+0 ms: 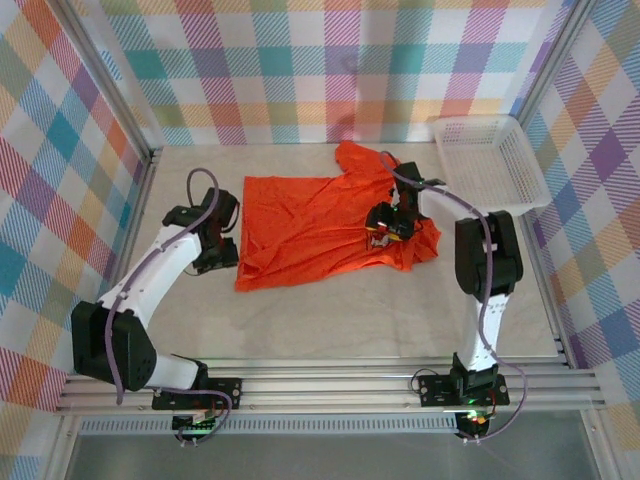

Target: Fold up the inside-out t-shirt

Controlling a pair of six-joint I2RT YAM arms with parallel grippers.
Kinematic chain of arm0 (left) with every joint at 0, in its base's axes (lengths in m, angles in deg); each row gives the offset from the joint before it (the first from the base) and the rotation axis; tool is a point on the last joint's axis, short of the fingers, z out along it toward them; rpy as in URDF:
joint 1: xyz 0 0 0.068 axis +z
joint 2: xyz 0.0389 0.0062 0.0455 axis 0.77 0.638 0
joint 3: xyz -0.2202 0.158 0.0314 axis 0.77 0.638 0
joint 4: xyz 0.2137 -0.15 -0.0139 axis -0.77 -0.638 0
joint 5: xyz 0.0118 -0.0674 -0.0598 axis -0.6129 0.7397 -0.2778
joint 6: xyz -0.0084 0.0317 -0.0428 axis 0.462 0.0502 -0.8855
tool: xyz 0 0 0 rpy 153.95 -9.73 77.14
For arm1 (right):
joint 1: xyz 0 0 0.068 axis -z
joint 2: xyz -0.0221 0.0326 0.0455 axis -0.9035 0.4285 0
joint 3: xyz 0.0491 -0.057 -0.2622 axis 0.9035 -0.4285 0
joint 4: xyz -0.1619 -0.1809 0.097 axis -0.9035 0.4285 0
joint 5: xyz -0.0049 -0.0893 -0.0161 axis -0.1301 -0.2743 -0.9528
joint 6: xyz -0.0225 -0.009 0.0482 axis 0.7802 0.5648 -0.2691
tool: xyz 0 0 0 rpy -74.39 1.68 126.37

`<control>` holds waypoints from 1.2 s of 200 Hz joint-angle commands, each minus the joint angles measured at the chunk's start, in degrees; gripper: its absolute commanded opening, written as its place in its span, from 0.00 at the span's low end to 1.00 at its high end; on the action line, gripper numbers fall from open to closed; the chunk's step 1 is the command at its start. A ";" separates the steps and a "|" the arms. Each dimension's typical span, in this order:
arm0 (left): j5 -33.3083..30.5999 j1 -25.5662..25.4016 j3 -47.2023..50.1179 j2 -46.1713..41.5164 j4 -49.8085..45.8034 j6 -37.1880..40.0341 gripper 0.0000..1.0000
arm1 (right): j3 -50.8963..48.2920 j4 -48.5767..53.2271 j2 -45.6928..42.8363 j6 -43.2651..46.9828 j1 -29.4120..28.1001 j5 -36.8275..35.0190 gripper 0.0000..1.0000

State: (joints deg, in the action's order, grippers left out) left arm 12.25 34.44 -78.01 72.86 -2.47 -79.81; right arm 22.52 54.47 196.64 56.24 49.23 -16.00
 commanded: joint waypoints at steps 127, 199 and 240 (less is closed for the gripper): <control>26.25 2.88 -22.96 38.95 26.16 -8.56 0.26 | -21.27 1.41 -18.73 0.81 1.60 -8.71 0.54; 27.94 7.37 -26.95 45.10 26.81 -9.94 0.25 | -24.80 -2.40 -15.49 0.19 1.65 -7.19 0.63; 29.98 9.65 -30.45 50.79 27.44 -12.26 0.23 | -24.70 -5.99 -13.37 -1.68 1.54 -4.72 0.26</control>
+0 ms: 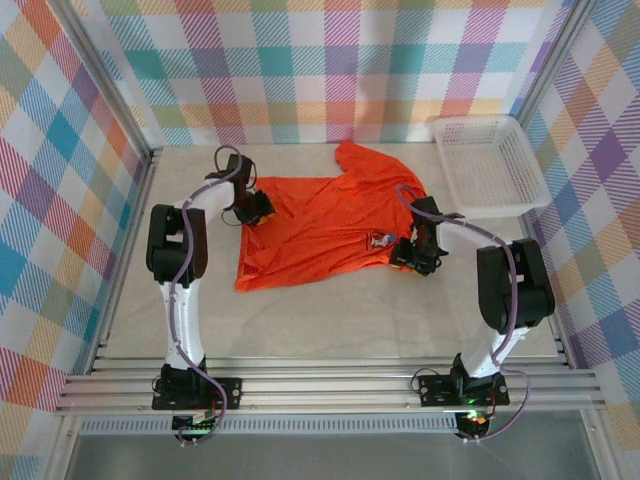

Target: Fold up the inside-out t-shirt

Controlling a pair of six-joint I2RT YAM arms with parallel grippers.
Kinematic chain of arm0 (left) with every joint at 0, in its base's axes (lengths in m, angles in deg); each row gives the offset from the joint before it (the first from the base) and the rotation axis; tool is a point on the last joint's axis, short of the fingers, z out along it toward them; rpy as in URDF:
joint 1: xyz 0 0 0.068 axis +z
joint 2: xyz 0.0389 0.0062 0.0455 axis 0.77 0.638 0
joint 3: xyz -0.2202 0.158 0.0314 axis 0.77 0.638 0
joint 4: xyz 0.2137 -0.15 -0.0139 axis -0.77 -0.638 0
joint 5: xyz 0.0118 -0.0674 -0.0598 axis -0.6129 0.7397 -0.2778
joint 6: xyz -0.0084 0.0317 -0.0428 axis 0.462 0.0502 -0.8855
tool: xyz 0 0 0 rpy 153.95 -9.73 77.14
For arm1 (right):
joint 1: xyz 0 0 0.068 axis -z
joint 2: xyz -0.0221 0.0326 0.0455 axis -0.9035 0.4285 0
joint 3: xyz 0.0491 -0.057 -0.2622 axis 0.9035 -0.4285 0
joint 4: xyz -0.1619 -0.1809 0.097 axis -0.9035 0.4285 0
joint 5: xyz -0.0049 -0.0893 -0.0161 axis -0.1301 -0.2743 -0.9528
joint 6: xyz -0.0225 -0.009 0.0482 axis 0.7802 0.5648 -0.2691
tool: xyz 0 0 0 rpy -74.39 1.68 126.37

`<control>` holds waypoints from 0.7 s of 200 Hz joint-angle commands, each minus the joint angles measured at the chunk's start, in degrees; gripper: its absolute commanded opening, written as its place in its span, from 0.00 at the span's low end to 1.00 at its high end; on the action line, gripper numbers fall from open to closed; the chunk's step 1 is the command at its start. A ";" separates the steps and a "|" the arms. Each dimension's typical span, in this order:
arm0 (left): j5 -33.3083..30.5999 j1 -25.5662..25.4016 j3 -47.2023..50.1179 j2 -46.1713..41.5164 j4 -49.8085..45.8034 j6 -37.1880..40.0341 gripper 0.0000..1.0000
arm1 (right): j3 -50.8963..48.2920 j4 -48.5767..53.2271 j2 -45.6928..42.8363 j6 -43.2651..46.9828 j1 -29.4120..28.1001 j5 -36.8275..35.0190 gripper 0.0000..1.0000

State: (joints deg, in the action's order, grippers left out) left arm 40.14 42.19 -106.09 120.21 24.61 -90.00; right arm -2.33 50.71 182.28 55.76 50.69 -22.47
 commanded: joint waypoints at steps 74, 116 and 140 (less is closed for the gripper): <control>-2.75 11.97 -8.14 8.08 -2.93 -5.89 0.21 | -16.73 12.87 -33.28 -4.58 0.05 7.05 0.00; -2.44 13.17 -8.82 7.34 -3.78 -4.42 0.21 | -34.17 5.20 -50.64 -17.17 -0.51 18.99 0.00; -2.03 12.52 -6.46 4.98 -2.30 -4.51 0.20 | -37.25 3.37 -51.66 -19.65 -3.21 20.47 0.07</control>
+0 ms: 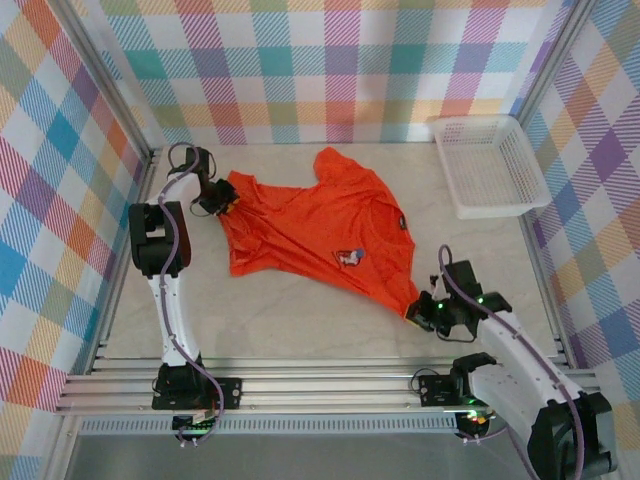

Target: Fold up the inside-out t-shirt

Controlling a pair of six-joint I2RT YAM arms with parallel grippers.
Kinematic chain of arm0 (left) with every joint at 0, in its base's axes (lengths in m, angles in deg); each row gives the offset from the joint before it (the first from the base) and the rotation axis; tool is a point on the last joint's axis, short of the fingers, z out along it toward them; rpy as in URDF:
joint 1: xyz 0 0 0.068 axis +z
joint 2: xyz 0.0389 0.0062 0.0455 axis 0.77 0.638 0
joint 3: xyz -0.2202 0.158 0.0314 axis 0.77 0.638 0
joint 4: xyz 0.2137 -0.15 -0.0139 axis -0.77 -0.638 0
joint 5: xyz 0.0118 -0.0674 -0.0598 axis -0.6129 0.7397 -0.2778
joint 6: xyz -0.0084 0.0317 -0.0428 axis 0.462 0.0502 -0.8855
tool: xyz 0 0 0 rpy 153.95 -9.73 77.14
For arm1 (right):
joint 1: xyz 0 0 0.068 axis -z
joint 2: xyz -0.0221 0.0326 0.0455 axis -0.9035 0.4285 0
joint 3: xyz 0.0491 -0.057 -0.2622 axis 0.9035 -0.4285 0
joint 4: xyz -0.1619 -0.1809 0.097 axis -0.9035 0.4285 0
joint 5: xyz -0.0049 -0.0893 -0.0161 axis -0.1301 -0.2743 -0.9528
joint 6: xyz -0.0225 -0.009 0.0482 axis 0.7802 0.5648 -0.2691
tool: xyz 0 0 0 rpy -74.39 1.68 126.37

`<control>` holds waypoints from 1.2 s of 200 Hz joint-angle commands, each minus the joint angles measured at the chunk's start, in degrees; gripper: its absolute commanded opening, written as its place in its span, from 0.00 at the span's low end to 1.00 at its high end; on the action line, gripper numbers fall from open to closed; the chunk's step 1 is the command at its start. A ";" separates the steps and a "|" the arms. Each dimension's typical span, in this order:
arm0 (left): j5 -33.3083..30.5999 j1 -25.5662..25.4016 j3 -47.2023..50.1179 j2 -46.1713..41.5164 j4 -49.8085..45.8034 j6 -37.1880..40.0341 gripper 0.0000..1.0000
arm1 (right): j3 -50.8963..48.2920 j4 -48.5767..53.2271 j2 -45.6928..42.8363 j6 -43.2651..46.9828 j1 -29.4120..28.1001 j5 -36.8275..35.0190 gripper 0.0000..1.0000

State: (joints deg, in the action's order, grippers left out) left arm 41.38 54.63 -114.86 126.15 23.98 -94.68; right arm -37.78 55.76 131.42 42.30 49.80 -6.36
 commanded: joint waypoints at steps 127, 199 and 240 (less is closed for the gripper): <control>-10.85 -11.64 18.55 -29.10 -9.38 11.32 0.37 | 35.30 -10.25 38.36 2.31 -6.31 -7.63 0.49; -11.00 -12.09 36.82 -36.64 -8.07 11.22 0.38 | 56.53 -9.06 69.10 2.37 -0.70 -7.15 0.45; -11.84 -12.86 41.05 -31.51 -5.42 10.37 0.43 | 54.52 -6.09 66.95 5.08 3.90 -10.70 0.45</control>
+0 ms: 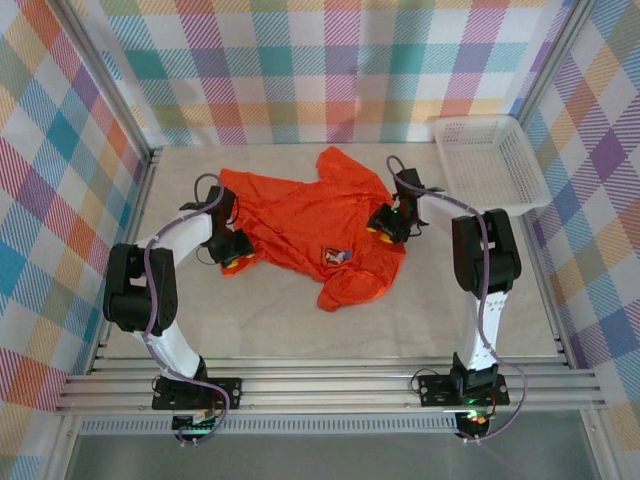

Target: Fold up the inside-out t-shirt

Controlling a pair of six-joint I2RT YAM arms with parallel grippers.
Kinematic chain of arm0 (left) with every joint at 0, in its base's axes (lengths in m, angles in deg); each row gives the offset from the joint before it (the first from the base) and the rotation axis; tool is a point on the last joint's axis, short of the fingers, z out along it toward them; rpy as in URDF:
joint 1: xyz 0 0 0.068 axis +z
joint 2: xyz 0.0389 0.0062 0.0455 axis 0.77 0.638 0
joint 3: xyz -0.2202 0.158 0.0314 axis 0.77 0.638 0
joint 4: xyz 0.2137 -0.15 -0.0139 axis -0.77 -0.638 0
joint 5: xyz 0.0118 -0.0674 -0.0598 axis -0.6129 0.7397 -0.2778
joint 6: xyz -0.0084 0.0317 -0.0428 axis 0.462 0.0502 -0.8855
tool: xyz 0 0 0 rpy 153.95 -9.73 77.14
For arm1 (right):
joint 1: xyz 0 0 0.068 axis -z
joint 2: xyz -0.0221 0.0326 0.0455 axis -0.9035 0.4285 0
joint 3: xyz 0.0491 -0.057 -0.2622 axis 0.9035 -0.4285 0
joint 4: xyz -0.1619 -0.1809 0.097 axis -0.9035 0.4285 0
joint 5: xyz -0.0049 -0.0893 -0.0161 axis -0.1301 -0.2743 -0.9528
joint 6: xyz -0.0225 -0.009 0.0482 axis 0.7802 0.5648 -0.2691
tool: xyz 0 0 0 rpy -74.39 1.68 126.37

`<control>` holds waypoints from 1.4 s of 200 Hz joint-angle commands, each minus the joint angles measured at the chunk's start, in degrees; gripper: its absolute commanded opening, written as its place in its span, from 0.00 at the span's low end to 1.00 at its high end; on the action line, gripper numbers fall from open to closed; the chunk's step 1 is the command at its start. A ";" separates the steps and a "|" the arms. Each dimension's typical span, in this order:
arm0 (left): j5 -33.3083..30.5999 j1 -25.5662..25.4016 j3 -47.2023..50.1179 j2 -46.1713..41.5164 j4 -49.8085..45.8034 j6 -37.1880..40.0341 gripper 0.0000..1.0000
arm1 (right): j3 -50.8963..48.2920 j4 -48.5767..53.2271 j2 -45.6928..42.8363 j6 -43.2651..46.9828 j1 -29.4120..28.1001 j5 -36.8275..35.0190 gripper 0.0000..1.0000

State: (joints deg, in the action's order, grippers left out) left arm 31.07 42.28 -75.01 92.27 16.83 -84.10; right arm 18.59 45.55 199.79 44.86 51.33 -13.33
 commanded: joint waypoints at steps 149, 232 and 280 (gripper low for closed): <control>-9.59 -2.08 7.14 -12.26 -8.99 0.36 0.03 | -0.01 11.24 -3.29 9.46 7.15 -12.95 0.44; -26.11 -9.89 -6.95 -17.88 -17.52 2.16 0.37 | 2.54 14.46 -9.60 10.50 4.26 -7.60 0.50; -20.36 -11.79 -7.74 -10.05 -14.43 3.06 0.40 | -1.86 12.69 -14.11 7.43 -2.36 -4.48 0.52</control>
State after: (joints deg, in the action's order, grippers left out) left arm 12.21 30.85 -82.69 77.98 4.28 -82.74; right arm 19.20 57.79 188.66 53.75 51.83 -20.42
